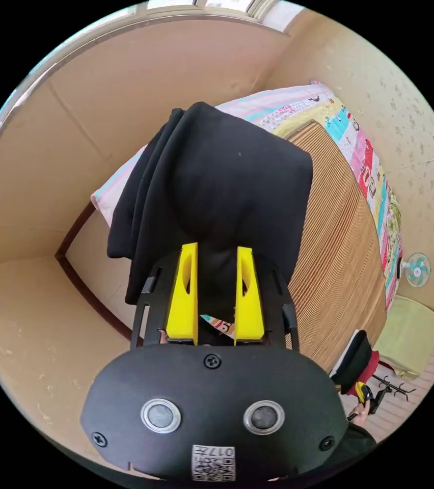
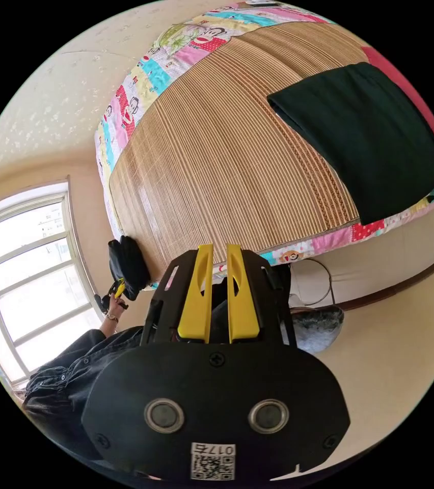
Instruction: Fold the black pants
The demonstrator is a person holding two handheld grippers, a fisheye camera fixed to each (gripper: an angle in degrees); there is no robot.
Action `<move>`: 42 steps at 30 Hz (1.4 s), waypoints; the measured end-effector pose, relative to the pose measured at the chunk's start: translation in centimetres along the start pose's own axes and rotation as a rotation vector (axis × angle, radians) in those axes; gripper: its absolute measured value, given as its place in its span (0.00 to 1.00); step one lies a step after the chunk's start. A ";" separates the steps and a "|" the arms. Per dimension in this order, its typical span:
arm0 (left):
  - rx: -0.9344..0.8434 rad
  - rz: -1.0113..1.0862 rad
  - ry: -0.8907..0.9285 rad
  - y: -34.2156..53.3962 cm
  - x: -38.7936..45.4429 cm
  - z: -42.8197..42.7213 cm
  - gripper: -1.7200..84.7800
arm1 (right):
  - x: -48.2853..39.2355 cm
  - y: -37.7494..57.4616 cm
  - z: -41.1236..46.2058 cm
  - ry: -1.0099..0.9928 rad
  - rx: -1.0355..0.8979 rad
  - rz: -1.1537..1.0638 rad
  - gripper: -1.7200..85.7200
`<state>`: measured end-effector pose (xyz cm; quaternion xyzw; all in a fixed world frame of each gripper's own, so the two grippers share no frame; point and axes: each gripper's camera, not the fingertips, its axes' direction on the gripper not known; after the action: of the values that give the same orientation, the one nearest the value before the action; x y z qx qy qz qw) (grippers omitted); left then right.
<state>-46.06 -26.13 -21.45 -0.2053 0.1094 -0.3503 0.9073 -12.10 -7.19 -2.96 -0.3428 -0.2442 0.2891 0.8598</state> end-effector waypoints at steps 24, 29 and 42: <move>-0.176 0.255 0.520 5.1 16.5 -1.7 0.13 | -9.5 -3.0 10.8 0.191 -0.124 -0.194 0.05; -0.290 -0.517 0.995 0.7 8.6 6.3 0.24 | -8.0 -2.4 13.7 0.165 -0.173 -0.164 0.06; -0.363 -0.900 1.196 4.1 7.9 13.2 0.08 | -6.2 -1.2 15.1 0.109 -0.158 -0.219 0.07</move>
<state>-33.37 -24.82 -11.90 -0.1516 0.5429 -0.7137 0.4159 -25.46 -5.24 6.34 -0.3959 -0.2553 0.1546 0.8685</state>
